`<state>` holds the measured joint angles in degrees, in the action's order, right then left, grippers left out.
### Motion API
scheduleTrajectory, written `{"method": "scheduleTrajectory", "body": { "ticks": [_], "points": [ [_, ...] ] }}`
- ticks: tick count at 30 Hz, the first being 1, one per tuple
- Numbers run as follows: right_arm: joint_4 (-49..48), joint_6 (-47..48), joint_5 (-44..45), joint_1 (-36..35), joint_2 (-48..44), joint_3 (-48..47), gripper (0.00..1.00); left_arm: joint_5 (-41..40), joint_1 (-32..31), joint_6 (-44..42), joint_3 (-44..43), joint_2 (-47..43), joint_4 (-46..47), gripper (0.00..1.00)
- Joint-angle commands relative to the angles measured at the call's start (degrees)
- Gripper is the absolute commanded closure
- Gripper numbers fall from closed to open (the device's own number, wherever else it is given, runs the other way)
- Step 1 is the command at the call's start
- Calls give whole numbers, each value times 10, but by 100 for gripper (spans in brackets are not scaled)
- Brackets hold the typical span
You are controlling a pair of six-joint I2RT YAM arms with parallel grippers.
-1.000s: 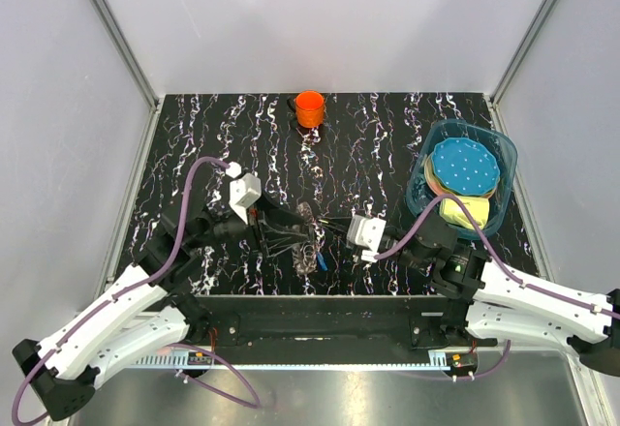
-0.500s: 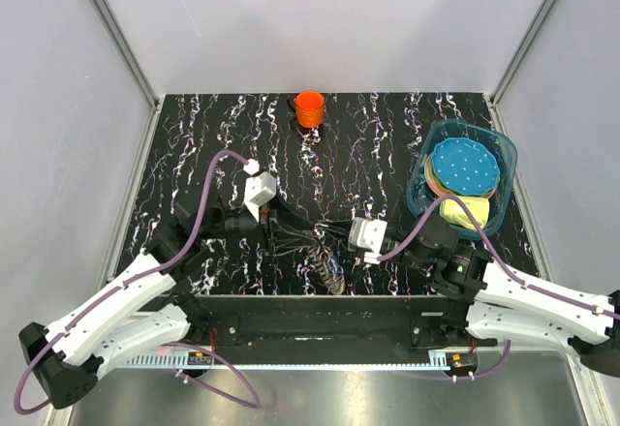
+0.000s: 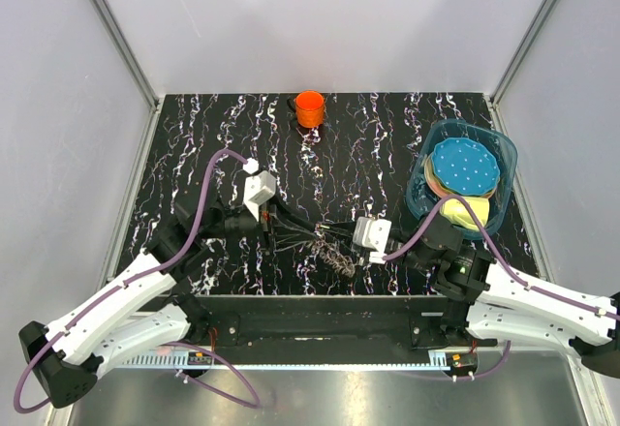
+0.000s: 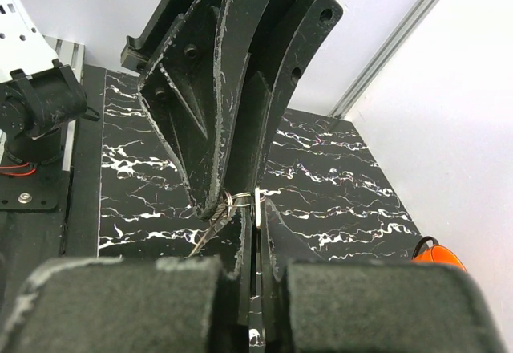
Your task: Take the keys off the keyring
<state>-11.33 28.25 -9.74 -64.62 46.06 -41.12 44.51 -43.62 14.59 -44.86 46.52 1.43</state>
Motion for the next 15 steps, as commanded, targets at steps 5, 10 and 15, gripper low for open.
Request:
{"method": "scheduleTrajectory", "body": {
  "ticks": [5,10,15],
  "points": [
    [-66,-23,32,2,1,-10,100,30,-23,4,-15,-3,22,94],
    [-67,-33,49,2,-15,3,100,19,-23,3,-16,-2,17,100],
    [-55,-42,67,2,-37,17,100,-14,-23,0,-3,-18,23,100]
  ]
}}
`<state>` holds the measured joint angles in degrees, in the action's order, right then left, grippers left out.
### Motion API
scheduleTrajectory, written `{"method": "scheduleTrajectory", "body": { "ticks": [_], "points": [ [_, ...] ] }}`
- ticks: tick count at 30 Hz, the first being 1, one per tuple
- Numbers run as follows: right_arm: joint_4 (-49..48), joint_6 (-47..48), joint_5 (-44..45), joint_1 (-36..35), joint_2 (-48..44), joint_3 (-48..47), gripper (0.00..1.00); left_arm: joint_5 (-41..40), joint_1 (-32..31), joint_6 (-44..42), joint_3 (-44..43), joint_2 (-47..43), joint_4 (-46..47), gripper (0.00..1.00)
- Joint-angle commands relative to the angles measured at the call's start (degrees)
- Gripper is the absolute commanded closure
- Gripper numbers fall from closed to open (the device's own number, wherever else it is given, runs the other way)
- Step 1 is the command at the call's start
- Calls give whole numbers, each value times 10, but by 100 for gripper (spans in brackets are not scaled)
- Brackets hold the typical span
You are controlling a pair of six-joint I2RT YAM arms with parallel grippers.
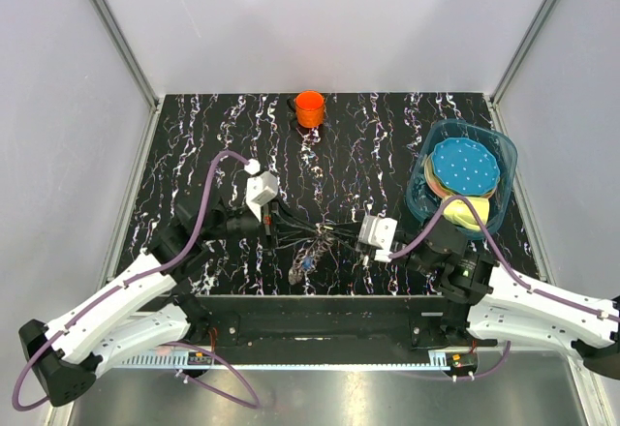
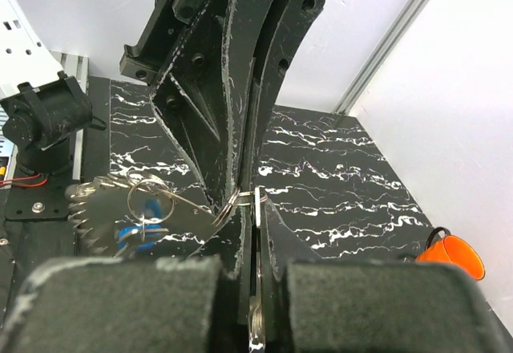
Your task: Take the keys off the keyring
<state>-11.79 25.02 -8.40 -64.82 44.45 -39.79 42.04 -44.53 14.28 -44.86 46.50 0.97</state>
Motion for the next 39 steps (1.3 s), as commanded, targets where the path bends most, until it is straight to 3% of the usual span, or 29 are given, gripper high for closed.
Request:
{"method": "scheduleTrajectory", "body": {
  "ticks": [1,7,23,39],
  "points": [
    [-48,-13,51,4,-28,8,100,1,-13,4,-1,-23,30,100],
    [-41,-53,11,3,-28,23,100,-50,-13,40,18,-33,73,100],
    [-24,-66,23,3,-28,28,100,-155,-13,167,72,-41,170,100],
    [-30,-86,47,0,-5,31,100,-199,-13,228,66,-62,168,100]
  ]
}}
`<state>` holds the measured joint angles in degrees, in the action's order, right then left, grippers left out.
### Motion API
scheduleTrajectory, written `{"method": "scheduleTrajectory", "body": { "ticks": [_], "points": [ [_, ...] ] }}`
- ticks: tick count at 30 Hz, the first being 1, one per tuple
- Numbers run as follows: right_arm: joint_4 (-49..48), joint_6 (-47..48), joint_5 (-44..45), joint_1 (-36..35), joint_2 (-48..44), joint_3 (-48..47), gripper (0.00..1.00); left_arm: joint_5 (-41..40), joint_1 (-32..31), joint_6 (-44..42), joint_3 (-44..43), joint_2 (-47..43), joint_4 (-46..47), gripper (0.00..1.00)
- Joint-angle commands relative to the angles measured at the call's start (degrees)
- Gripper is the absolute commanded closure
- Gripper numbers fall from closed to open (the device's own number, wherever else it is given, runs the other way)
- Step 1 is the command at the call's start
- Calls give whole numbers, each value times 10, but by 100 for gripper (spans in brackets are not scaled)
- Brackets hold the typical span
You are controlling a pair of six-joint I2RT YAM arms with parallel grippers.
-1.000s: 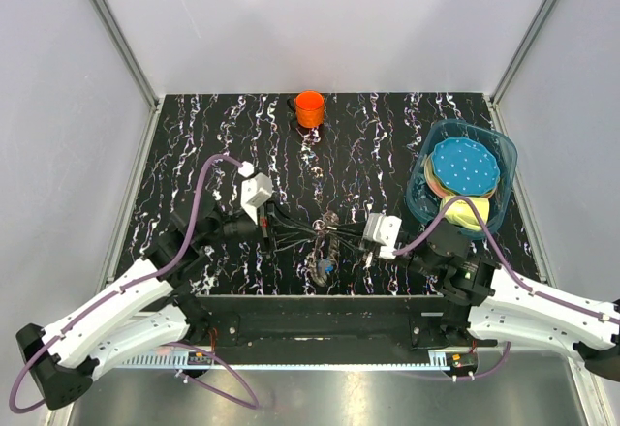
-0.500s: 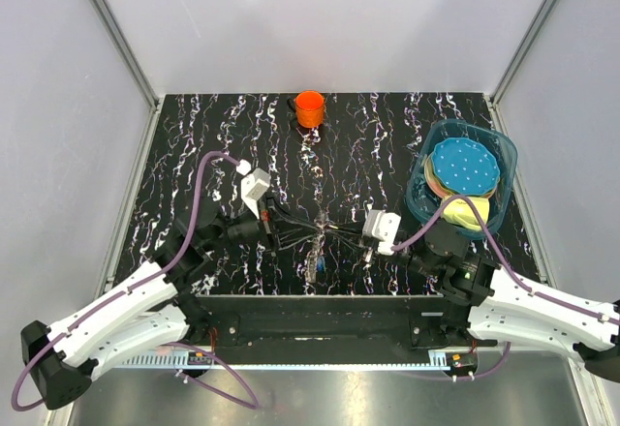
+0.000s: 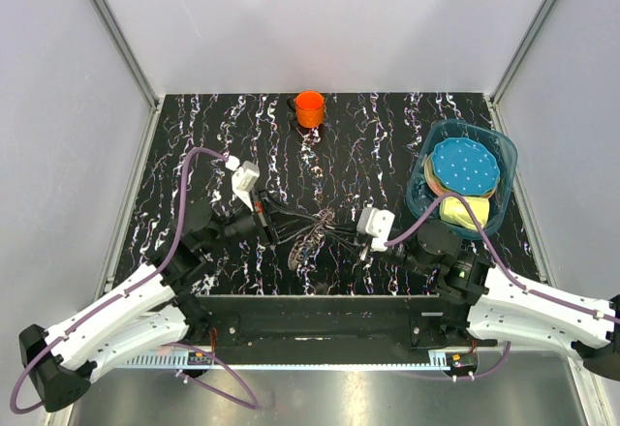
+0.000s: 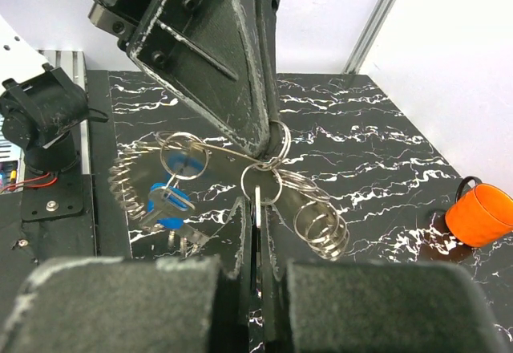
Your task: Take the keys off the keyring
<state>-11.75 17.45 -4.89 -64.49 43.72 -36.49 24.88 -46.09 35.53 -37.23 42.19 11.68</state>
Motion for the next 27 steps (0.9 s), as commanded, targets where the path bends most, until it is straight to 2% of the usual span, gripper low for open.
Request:
{"method": "scheduleTrajectory", "body": {
  "ticks": [1,8,27],
  "points": [
    [-30,-10,12,-3,3,-4,100,-26,2,17,-8,-19,66,100],
    [-32,-13,30,-3,5,-2,100,21,2,40,14,-21,128,100],
    [-35,-8,46,-5,7,-5,100,61,2,54,23,-10,171,100]
  ]
}}
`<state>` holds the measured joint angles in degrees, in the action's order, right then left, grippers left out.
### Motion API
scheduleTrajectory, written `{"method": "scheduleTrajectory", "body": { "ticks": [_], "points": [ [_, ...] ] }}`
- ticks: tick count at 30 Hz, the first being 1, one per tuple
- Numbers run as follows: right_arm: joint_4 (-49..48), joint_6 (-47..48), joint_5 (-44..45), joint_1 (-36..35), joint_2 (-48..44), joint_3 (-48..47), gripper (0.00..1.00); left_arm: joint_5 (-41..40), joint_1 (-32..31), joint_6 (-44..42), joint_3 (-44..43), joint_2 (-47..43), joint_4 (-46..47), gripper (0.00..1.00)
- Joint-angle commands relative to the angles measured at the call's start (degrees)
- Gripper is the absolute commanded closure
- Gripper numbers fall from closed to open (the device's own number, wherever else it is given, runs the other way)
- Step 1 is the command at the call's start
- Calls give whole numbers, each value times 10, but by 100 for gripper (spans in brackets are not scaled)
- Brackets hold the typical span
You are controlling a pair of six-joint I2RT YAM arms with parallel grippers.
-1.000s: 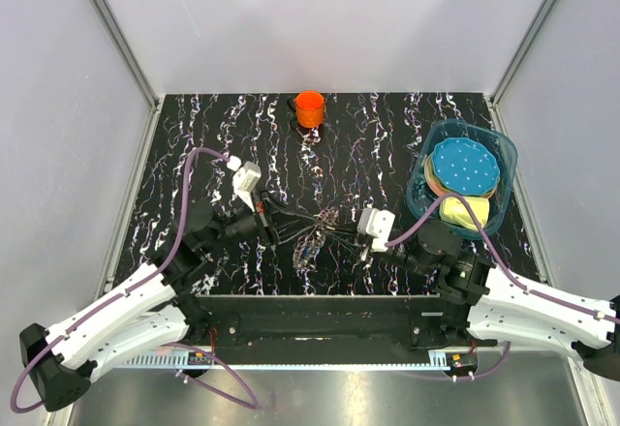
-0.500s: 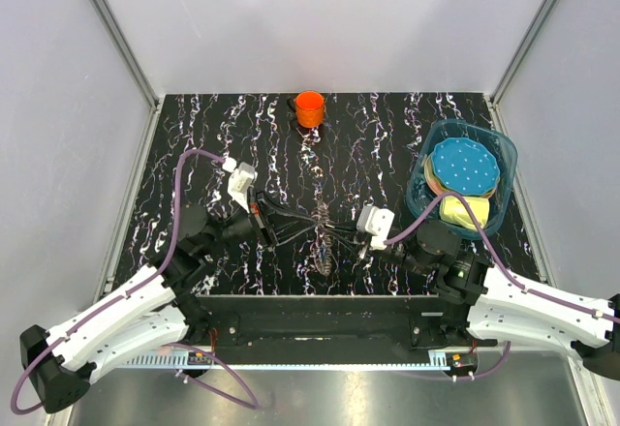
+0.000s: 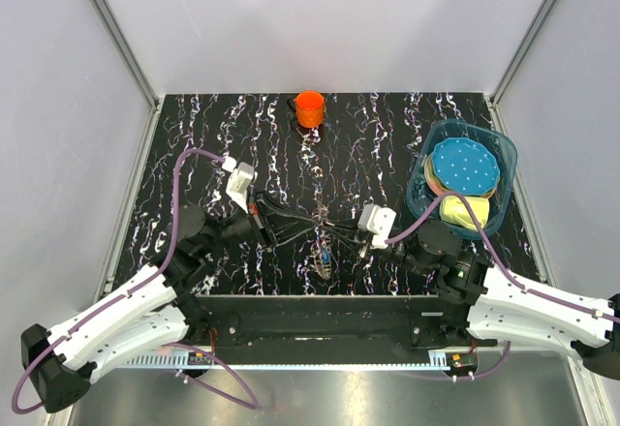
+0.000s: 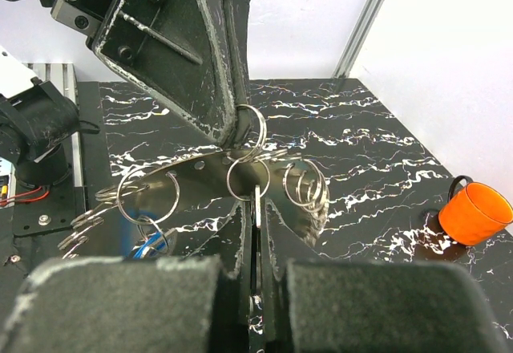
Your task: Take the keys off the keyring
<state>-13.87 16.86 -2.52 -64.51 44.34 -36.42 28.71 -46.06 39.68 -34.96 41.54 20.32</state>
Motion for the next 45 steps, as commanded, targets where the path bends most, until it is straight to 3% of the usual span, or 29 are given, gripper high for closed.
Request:
{"method": "scheduleTrajectory", "body": {
  "ticks": [1,19,27,36,40,45],
  "points": [
    [-14,-2,23,-4,0,-6,100,28,2,13,1,-3,88,100],
    [-5,22,52,-4,-14,-22,100,120,2,25,1,28,137,100],
    [6,37,49,-4,-22,-30,100,122,1,-40,-19,30,46,100],
    [66,74,31,-4,-26,-56,100,106,2,-152,-66,56,-112,100],
    [125,112,-2,-4,-8,-74,100,122,2,-164,-52,70,-101,100],
    [206,130,22,-4,7,-108,96,143,2,-139,-31,101,-37,100]
  ]
}}
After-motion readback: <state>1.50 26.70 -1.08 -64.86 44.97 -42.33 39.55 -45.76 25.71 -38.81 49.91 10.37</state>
